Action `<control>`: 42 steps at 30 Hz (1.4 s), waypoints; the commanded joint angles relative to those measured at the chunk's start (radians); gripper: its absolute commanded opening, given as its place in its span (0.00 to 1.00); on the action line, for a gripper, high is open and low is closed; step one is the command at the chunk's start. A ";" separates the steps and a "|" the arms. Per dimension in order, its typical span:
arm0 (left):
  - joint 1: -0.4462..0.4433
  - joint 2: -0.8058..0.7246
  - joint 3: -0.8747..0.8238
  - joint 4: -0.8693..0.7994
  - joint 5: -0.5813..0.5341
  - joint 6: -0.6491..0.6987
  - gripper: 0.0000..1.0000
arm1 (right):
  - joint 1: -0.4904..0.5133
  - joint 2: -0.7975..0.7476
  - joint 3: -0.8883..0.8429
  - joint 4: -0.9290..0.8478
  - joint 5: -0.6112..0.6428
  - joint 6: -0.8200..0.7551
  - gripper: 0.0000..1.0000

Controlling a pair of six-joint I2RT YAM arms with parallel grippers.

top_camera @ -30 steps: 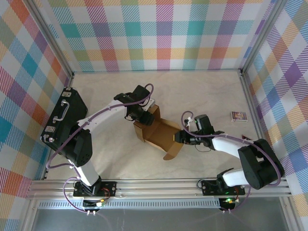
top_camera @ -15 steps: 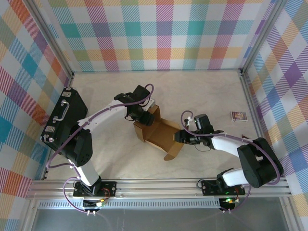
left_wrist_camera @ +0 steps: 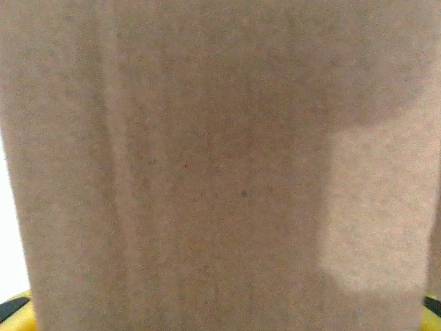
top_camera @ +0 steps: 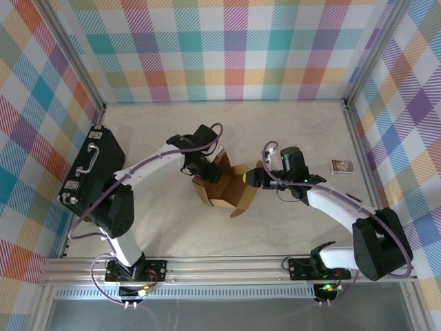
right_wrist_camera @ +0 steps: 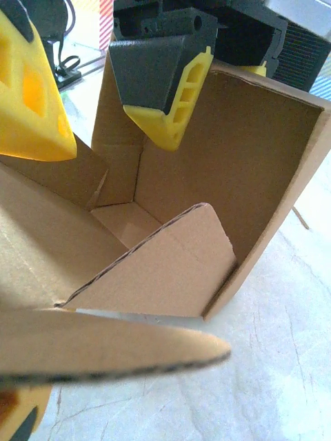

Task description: Fold the paper box

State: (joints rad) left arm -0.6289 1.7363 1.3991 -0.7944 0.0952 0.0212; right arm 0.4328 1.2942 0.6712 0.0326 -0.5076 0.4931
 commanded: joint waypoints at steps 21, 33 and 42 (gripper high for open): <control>-0.020 -0.035 -0.003 0.011 0.117 -0.024 0.54 | 0.007 0.111 0.088 -0.011 -0.051 -0.023 0.47; -0.023 -0.057 -0.045 0.049 0.145 -0.078 0.54 | 0.011 0.145 0.123 0.114 -0.142 0.066 0.56; -0.024 -0.073 -0.055 0.069 0.168 -0.147 0.57 | 0.015 0.158 0.110 0.189 -0.181 0.132 0.59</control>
State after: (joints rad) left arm -0.6346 1.7096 1.3502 -0.7494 0.2054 -0.0906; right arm 0.4335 1.4437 0.7727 0.1589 -0.6491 0.5980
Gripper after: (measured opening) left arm 0.570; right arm 0.589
